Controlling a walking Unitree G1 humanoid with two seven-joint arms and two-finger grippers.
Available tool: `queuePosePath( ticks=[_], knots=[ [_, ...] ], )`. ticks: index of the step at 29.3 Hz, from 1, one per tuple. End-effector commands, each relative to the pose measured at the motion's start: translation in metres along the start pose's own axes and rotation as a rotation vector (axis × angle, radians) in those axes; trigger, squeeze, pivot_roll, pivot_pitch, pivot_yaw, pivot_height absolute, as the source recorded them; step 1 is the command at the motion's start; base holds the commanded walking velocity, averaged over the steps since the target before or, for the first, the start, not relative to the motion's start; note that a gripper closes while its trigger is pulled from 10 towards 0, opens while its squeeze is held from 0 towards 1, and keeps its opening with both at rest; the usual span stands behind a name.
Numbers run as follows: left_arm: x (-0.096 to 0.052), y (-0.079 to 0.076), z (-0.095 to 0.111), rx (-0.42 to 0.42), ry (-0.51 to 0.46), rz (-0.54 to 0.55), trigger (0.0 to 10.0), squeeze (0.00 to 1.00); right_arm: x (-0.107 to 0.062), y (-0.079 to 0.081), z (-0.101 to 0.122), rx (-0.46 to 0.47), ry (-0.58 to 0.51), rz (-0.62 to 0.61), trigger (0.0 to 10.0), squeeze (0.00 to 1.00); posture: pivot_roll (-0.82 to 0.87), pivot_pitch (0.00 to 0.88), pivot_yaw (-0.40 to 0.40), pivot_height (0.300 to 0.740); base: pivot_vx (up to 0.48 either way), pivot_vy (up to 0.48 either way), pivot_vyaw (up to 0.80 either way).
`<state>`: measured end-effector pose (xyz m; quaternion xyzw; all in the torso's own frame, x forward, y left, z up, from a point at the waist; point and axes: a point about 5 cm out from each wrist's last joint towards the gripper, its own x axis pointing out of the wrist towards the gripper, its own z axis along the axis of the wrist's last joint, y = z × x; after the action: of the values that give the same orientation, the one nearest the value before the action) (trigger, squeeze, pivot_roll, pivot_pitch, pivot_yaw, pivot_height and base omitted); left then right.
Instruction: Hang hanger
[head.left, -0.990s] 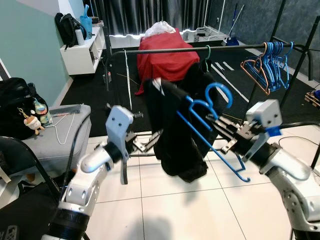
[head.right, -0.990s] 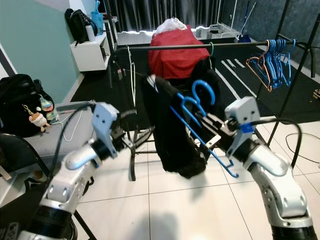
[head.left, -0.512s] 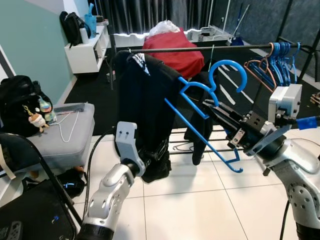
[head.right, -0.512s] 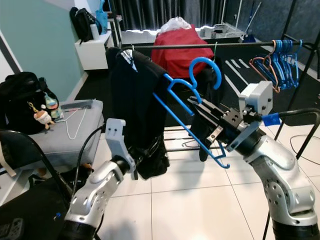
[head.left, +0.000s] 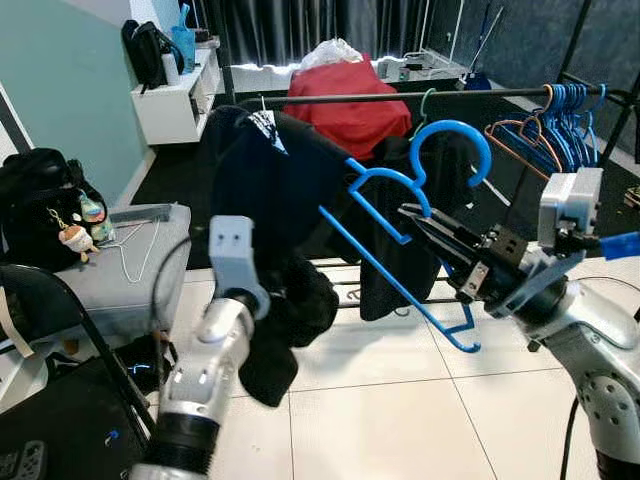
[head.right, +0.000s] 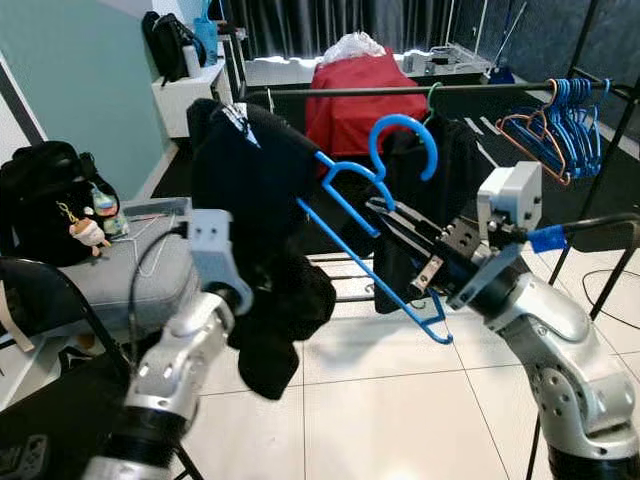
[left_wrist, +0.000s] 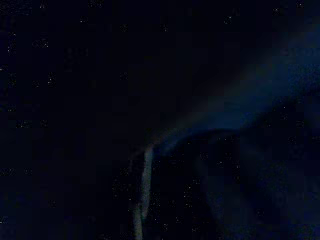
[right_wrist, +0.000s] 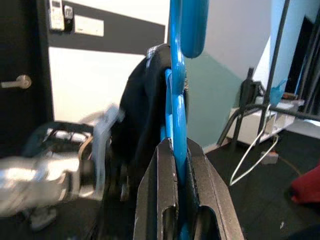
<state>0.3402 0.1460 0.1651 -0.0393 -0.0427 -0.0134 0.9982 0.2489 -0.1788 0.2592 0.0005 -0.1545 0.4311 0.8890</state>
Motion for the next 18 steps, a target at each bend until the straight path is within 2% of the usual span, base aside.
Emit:
queuePosePath(
  ticks=[1,2,3,5,10,11,12,14,15,16,18],
  knots=[
    [0.0,0.019,0.0,0.037,-0.004,0.081,0.0,0.0,-0.004,0.002,0.012,-0.024,-0.047,0.015,0.0,0.0,-0.19,0.0,0.044,0.74,0.0,0.0,0.0],
    [0.002,0.04,0.005,0.104,-0.023,0.147,0.0,0.0,-0.013,0.001,0.011,-0.01,-0.027,0.013,0.0,0.0,-0.19,0.0,0.043,0.74,0.0,0.0,0.0],
    [0.002,0.04,0.005,0.104,-0.023,0.147,0.0,0.0,-0.013,0.001,0.011,-0.01,-0.027,0.013,0.0,0.0,-0.19,0.0,0.043,0.74,0.0,0.0,0.0],
    [0.004,0.05,0.009,0.126,-0.036,0.181,0.0,0.0,-0.022,0.005,0.009,0.011,0.011,0.044,0.0,0.0,-0.2,0.0,0.045,0.74,0.0,0.0,0.0],
    [0.005,0.055,0.011,0.143,-0.045,0.204,0.0,0.0,-0.03,0.01,0.005,0.028,0.059,0.079,0.0,0.0,-0.2,0.0,0.046,0.74,0.0,0.0,0.0],
    [0.007,0.059,0.016,0.166,-0.062,0.226,0.0,0.0,-0.041,0.012,0.001,0.037,0.117,0.089,0.0,0.0,-0.21,0.0,0.047,0.74,0.0,0.0,0.0],
    [0.007,0.059,0.016,0.166,-0.062,0.226,0.0,0.0,-0.041,0.012,0.001,0.037,0.117,0.089,0.0,0.0,-0.21,0.0,0.047,0.74,0.0,0.0,0.0],
    [0.011,0.073,0.027,0.21,-0.103,0.281,0.0,0.0,-0.069,0.012,-0.008,0.075,0.255,0.075,0.0,0.0,-0.22,0.0,0.049,0.74,0.0,0.0,0.0],
    [0.011,0.073,0.027,0.21,-0.103,0.281,0.0,0.0,-0.069,0.012,-0.008,0.075,0.255,0.075,0.0,0.0,-0.22,0.0,0.049,0.74,0.0,0.0,0.0],
    [0.012,0.079,0.032,0.222,-0.12,0.303,0.0,0.0,-0.08,0.015,-0.014,0.105,0.326,0.075,0.0,0.0,-0.22,0.0,0.05,0.74,0.0,0.0,0.0],
    [0.015,0.088,0.04,0.227,-0.148,0.329,0.0,0.0,-0.094,0.032,-0.038,0.196,0.493,0.12,0.0,0.0,-0.23,0.0,0.053,0.74,0.0,0.0,0.0]
  ],
)
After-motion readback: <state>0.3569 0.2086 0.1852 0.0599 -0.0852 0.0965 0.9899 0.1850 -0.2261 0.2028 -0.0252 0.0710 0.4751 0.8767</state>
